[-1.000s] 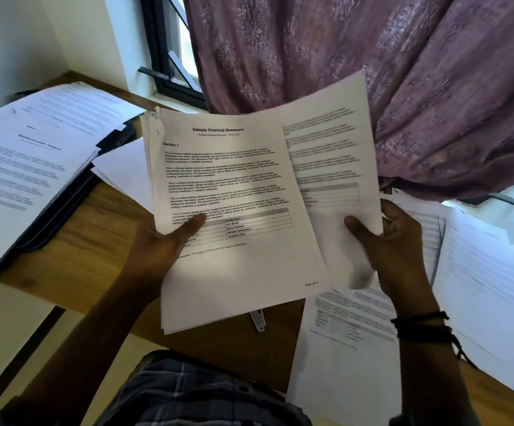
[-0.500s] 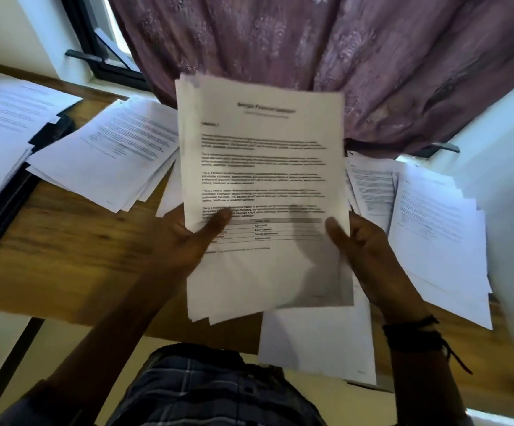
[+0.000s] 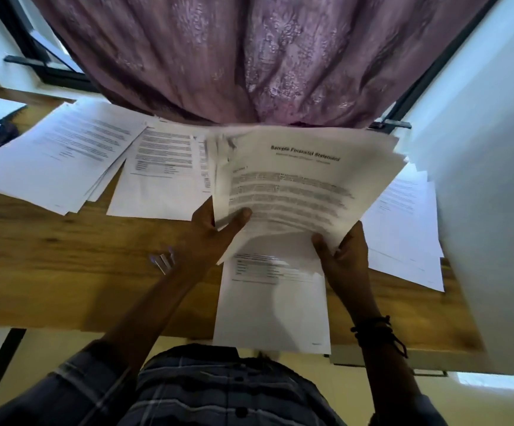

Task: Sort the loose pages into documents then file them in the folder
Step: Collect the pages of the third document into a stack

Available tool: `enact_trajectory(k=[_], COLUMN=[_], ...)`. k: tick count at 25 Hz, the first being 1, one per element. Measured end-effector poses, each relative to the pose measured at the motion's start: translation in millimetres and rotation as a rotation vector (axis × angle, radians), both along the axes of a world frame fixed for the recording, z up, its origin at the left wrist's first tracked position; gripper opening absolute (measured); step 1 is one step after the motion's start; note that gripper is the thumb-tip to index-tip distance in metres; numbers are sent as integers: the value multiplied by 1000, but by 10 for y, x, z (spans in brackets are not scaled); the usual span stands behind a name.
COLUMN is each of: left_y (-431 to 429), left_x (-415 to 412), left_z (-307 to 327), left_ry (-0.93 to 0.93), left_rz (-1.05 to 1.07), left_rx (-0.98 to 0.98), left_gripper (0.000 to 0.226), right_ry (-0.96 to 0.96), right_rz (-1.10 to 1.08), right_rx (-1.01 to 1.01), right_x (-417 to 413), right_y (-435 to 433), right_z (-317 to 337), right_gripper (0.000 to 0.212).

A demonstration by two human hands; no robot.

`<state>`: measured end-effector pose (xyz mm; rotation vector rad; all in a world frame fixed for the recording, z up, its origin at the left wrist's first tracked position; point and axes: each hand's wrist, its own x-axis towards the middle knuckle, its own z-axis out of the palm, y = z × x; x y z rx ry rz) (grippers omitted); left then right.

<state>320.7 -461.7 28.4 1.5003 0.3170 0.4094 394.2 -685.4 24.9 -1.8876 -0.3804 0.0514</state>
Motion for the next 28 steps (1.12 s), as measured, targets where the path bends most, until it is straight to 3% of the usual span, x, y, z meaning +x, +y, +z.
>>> enact_trajectory(k=[2,7,11,14,16,19,24,28], left_y=[-102,-66,-76,-121,-149,-201,-308,-437], left_x=[11,44,40,-43,-101,-151,-157,-124], left_z=[-17,40,108,66,18,-41,-53,24], left_ry=[19,128,137,137,118,127,126,119], left_rz=[-31,-55,12,127,173,216,244,279], left_rx=[-7,117,93,24,-10,-59,-111,-155], left_gripper=[30,27,30,27,29,34,36,29], right_ry=[22,78,218,140,98,33,-182,-75], right_rz=[2,56,34,-165,-238,-134,53,-242], right_rx=[-31,-35,-92,-427,-675,-909,-821,-707], right_x=[-12,91,463,801,1013,1078,876,1154], right_y=[-51,-115,-361,-720,-954,-1040,-876,-971], right_z=[-152,-38,-84,-406,-605,-731,-731,-594], right_gripper=[59,38,46,65,62,49,45,68])
